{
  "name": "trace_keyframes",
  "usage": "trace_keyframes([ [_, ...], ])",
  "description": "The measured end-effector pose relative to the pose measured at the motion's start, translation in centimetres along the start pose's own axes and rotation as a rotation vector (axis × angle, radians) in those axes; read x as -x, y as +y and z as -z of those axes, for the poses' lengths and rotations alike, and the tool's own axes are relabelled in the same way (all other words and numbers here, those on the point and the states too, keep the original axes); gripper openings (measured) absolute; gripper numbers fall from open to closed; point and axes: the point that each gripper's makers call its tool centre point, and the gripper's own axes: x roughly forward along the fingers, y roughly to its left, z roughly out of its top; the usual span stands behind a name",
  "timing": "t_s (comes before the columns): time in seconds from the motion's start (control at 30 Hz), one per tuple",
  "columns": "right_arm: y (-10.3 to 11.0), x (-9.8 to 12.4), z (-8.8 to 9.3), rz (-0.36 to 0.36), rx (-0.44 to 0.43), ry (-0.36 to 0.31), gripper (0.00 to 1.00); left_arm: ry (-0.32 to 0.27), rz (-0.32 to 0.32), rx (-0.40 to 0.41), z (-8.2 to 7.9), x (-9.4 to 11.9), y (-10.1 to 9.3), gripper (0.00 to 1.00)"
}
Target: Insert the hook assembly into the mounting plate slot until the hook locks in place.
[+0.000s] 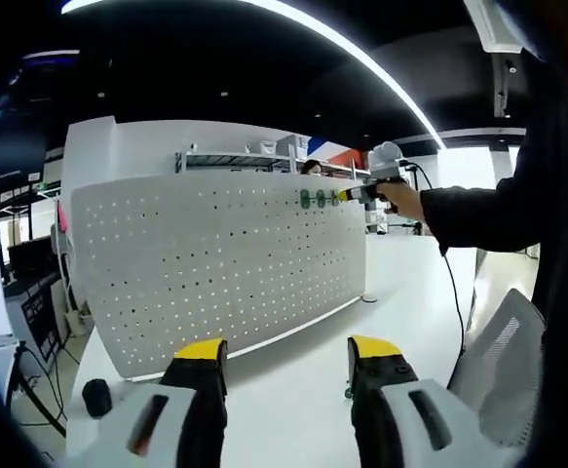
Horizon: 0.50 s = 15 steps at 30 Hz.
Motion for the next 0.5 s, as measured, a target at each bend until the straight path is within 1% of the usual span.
trace_keyframes([
  [0.5,0.0,-0.22,-0.22,0.014,0.024,0.001,0.0,-0.002,0.0,0.006,0.08,0.07,0.22,0.5],
])
